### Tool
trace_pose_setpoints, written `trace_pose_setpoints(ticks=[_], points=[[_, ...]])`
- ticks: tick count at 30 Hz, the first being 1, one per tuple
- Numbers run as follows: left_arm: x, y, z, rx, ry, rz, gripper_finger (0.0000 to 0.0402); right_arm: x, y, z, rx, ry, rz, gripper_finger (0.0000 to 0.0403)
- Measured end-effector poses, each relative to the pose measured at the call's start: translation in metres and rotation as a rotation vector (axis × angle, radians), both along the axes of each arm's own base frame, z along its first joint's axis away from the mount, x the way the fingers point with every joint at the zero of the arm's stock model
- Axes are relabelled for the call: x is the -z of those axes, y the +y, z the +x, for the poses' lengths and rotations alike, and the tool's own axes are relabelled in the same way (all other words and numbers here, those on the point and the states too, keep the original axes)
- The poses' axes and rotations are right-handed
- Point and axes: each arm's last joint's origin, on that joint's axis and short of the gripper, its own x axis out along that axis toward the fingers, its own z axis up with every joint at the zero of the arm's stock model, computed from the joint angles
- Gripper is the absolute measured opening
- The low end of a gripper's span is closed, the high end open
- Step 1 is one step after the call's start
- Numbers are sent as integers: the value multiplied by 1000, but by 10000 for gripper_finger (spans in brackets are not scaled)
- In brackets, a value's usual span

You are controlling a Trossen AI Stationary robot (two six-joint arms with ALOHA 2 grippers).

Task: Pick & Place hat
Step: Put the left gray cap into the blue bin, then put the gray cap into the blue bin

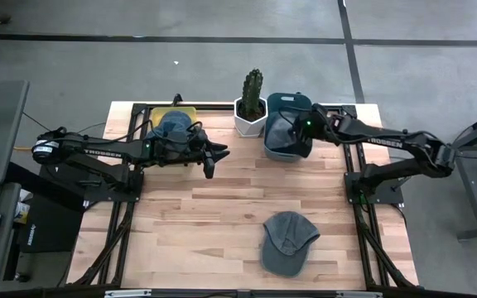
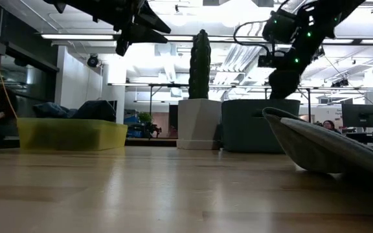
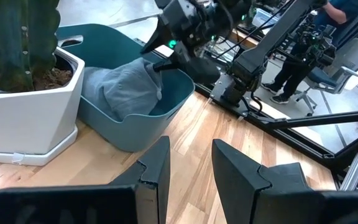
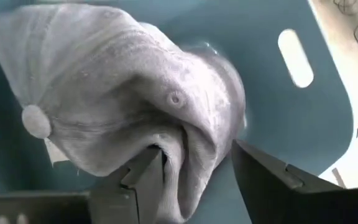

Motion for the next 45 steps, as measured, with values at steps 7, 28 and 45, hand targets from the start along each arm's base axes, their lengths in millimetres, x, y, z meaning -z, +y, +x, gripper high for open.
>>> trace_pose_setpoints(ticks=[7,28,45], points=[[0,0,0,0,0,0,99,-22,-1,2,-40,28,9,184],[3,-1,0,36,17,-54,99,-108,9,-1,-78,-79,205,184],[29,-8,30,233,24,-256,99,-106,54,-28,-206,7,720,184]])
